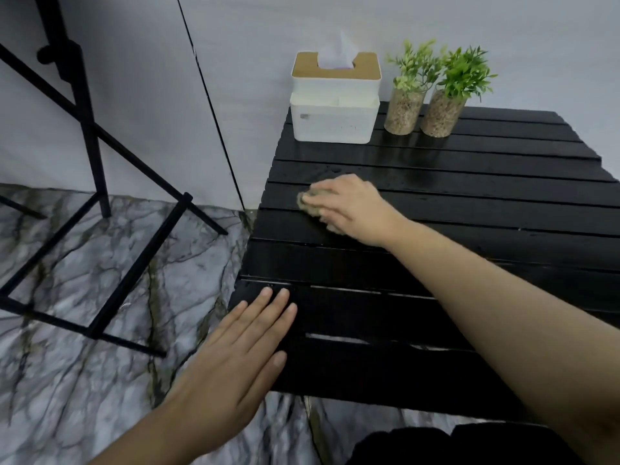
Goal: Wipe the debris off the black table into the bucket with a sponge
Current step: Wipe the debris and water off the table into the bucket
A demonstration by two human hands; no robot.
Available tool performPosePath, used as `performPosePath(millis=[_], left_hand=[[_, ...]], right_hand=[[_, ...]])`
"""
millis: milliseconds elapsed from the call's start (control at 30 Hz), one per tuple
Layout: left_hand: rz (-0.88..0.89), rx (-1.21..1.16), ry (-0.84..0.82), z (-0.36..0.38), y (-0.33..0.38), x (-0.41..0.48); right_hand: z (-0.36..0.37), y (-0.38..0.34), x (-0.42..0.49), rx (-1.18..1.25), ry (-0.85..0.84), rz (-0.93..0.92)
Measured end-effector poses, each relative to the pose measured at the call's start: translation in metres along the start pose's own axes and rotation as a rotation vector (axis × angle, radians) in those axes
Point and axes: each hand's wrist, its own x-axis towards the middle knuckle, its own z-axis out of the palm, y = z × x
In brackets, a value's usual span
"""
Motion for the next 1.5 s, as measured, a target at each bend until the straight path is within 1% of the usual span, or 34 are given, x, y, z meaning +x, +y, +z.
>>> performPosePath(millis=[33,67,100,133,233,267,300,333,367,433,467,500,533,633,667,700,733,767,833,867,900,933,967,1033,1100,1167,1200,1233,1267,1333,1367,1400,1433,1500], left_hand=[[-0.003,-0.013,0.000,0.000,0.001,0.000],[-0.002,-0.019,-0.001,0.000,0.001,0.000],[0.004,-0.021,-0.006,0.000,0.001,0.000],[0.007,-0.023,-0.014,0.000,0.000,-0.001],[0.004,-0.029,-0.020,0.001,0.000,-0.001],[0.006,-0.029,-0.019,0.001,-0.001,-0.001],[0.010,-0.027,-0.018,0.001,-0.001,-0.001],[0.012,-0.025,-0.018,0.001,-0.002,-0.001],[0.011,-0.025,-0.017,0.001,-0.002,-0.001],[0.004,-0.035,-0.018,0.000,0.000,0.000],[0.004,-0.041,-0.020,0.000,0.000,0.000],[0.006,-0.051,-0.025,0.000,0.001,0.000],[0.007,-0.073,-0.030,0.000,0.001,-0.001],[-0.038,-0.207,0.003,-0.009,0.000,0.004],[-0.059,-0.235,0.030,-0.014,0.000,0.009],[-0.070,-0.239,0.063,-0.018,0.001,0.016],[-0.067,-0.224,0.091,-0.021,0.003,0.025],[-0.053,-0.195,0.109,-0.023,0.006,0.037],[-0.032,-0.134,0.134,-0.024,0.014,0.063],[-0.044,-0.113,0.142,-0.023,0.017,0.077],[-0.068,-0.091,0.144,-0.022,0.017,0.091],[-0.089,-0.068,0.142,-0.020,0.017,0.103],[-0.104,-0.046,0.136,-0.016,0.015,0.113],[-0.109,-0.009,0.103,-0.007,0.010,0.124],[-0.098,-0.011,0.060,0.002,0.007,0.126],[-0.100,-0.048,0.041,0.005,0.003,0.127],[-0.099,-0.059,0.029,0.006,0.002,0.127],[-0.098,-0.062,0.020,0.005,0.002,0.128],[-0.098,-0.063,0.014,0.005,0.002,0.129],[-0.098,-0.063,0.007,0.003,0.003,0.129],[-0.098,-0.064,0.002,0.003,0.004,0.129],[-0.098,-0.064,-0.003,0.002,0.005,0.128],[-0.100,-0.066,-0.001,0.002,0.005,0.128],[-0.119,-0.077,0.017,-0.001,0.006,0.130]], right_hand=[[-0.004,0.012,0.003,-0.014,0.033,0.141],[-0.007,0.015,0.006,-0.016,0.040,0.238],[-0.007,0.009,0.006,-0.020,0.024,0.257],[-0.003,-0.004,0.002,-0.012,0.000,0.200],[0.008,-0.040,-0.026,0.073,-0.004,-0.209],[0.003,-0.038,-0.032,0.066,-0.035,-0.289],[-0.001,-0.027,-0.031,0.024,-0.053,-0.305],[-0.005,-0.012,-0.025,-0.029,-0.049,-0.237],[-0.008,0.004,-0.018,-0.069,-0.019,-0.085],[-0.012,0.030,-0.001,-0.076,0.040,0.295],[-0.012,0.027,0.004,-0.049,0.046,0.397],[-0.010,0.016,0.005,-0.048,0.031,0.386],[-0.005,0.001,0.000,-0.035,0.018,0.295],[0.004,-0.039,-0.049,0.123,0.011,-0.143],[0.000,-0.035,-0.066,0.146,-0.013,-0.226],[-0.006,-0.020,-0.077,0.136,-0.033,-0.250],[-0.011,0.001,-0.082,0.082,-0.027,-0.216],[-0.017,0.026,-0.083,0.031,0.006,-0.113],[-0.028,0.079,-0.078,-0.048,0.063,0.254],[-0.033,0.093,-0.075,-0.046,0.083,0.432],[-0.035,0.095,-0.074,-0.040,0.087,0.533],[-0.034,0.087,-0.076,-0.023,0.075,0.528],[-0.031,0.073,-0.083,0.006,0.066,0.420],[-0.022,0.032,-0.108,0.097,0.047,0.114],[-0.019,0.003,-0.138,0.176,-0.008,-0.124],[-0.026,0.014,-0.146,0.145,-0.074,-0.217],[-0.030,0.029,-0.141,0.070,-0.075,-0.208],[-0.034,0.050,-0.131,0.016,-0.043,-0.123],[-0.038,0.074,-0.120,-0.039,-0.017,0.035],[-0.046,0.108,-0.100,-0.069,0.021,0.391],[-0.045,0.109,-0.096,-0.073,0.021,0.478],[-0.043,0.101,-0.097,-0.070,0.010,0.462],[-0.040,0.086,-0.104,-0.049,0.004,0.357],[-0.030,0.044,-0.132,0.070,0.015,0.063]])
